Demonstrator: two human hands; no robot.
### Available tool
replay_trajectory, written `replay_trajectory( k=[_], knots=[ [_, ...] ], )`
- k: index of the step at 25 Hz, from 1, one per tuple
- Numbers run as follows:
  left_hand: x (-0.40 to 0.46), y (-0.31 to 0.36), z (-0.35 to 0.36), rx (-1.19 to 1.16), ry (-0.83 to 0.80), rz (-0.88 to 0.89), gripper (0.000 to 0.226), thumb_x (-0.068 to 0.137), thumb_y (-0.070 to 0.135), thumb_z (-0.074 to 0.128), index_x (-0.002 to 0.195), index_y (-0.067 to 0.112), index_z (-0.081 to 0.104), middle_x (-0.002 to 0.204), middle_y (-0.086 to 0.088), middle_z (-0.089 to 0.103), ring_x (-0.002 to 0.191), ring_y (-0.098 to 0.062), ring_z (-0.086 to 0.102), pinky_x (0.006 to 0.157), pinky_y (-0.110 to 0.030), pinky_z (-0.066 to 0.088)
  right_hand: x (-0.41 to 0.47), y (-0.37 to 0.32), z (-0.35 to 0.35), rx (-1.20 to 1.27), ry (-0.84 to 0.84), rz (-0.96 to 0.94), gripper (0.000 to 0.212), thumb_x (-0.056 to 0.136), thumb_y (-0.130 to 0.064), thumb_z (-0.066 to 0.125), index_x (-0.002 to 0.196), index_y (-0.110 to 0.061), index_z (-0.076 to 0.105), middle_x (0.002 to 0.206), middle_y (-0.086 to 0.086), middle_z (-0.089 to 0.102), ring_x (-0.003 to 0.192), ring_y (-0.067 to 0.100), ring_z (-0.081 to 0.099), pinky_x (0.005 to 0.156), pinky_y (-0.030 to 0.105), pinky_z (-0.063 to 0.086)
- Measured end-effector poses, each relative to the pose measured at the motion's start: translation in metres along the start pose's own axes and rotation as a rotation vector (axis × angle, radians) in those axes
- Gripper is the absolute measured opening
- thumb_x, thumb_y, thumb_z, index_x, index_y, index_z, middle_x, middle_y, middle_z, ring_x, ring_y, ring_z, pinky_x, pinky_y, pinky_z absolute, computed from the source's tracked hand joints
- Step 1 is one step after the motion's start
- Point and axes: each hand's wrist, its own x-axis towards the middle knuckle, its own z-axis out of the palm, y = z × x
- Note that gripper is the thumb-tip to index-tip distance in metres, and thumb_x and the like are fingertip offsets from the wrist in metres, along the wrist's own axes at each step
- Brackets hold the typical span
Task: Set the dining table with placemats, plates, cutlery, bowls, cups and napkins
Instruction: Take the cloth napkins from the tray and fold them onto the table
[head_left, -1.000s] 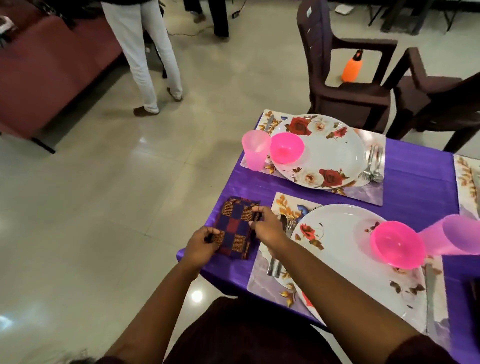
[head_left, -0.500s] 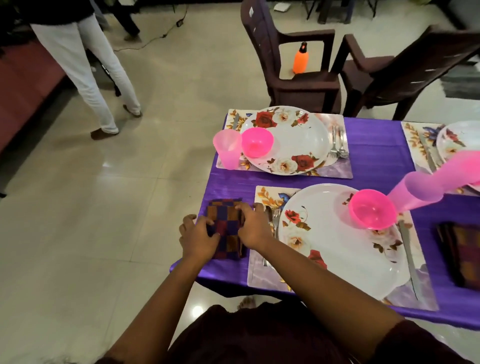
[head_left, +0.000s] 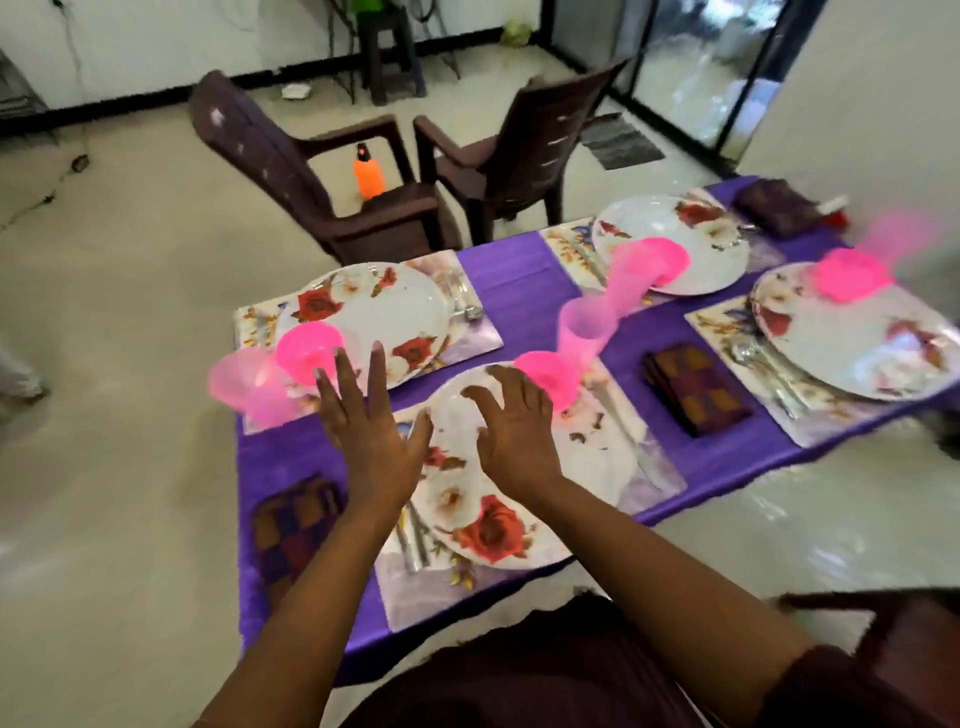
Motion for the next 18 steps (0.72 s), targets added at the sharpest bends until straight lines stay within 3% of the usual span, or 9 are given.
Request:
replay_trajectory(
  k=[5, 9, 12, 15, 18],
  knots=[
    [0.037, 0.102, 0.051, -0.03, -0.143, 0.237, 0.098, 0.084, 0.069, 0.045, 0.156, 0.02, -0.002, 0.163, -0.004, -0.01, 0.148, -0.025, -0.019, 0.113, -0.041, -0.019, -0.018, 0.096, -0.059, -0.221, 0.131, 0.298, 0.066, 0.074, -0.024, 0.071, 0.134, -0.022, 0.045, 0.15, 0.017, 0.036, 0.14, 0.045, 0.027, 0.107, 0.064, 0.027],
    [0.045, 0.173, 0.106, 0.022, -0.264, 0.388, 0.103, 0.084, 0.073, 0.037, 0.155, 0.012, -0.006, 0.163, -0.008, -0.009, 0.149, -0.028, -0.014, 0.117, -0.051, -0.004, -0.043, 0.175, -0.1, -0.281, 0.171, 0.517, 0.066, 0.08, -0.04, 0.065, 0.138, -0.025, 0.038, 0.155, 0.016, 0.029, 0.144, 0.04, 0.019, 0.112, 0.061, 0.019],
    [0.045, 0.235, 0.15, 0.069, -0.348, 0.581, 0.102, 0.085, 0.076, 0.029, 0.153, 0.011, -0.011, 0.162, -0.01, -0.009, 0.148, -0.026, -0.017, 0.118, -0.048, -0.009, -0.067, 0.232, -0.133, -0.281, 0.196, 0.689, 0.074, 0.085, -0.04, 0.065, 0.147, -0.028, 0.026, 0.16, 0.014, 0.013, 0.147, 0.035, 0.001, 0.115, 0.058, 0.009],
    [0.045, 0.3, 0.189, 0.088, -0.372, 0.715, 0.1, 0.086, 0.078, 0.02, 0.154, 0.007, 0.003, 0.162, -0.012, 0.0, 0.149, -0.026, -0.008, 0.118, -0.045, -0.009, -0.093, 0.283, -0.165, -0.296, 0.213, 0.771, 0.07, 0.092, -0.039, 0.056, 0.152, -0.026, 0.021, 0.162, 0.012, 0.0, 0.149, 0.033, -0.01, 0.117, 0.053, -0.006],
    [0.037, 0.371, 0.228, 0.072, -0.382, 0.796, 0.089, 0.091, 0.068, 0.024, 0.154, 0.008, 0.006, 0.162, -0.012, 0.006, 0.149, -0.028, -0.002, 0.118, -0.05, 0.002, -0.12, 0.335, -0.204, -0.298, 0.245, 0.844, 0.072, 0.097, -0.038, 0.047, 0.155, -0.017, 0.01, 0.163, 0.011, -0.003, 0.149, 0.028, -0.012, 0.119, 0.047, -0.009]
  ],
)
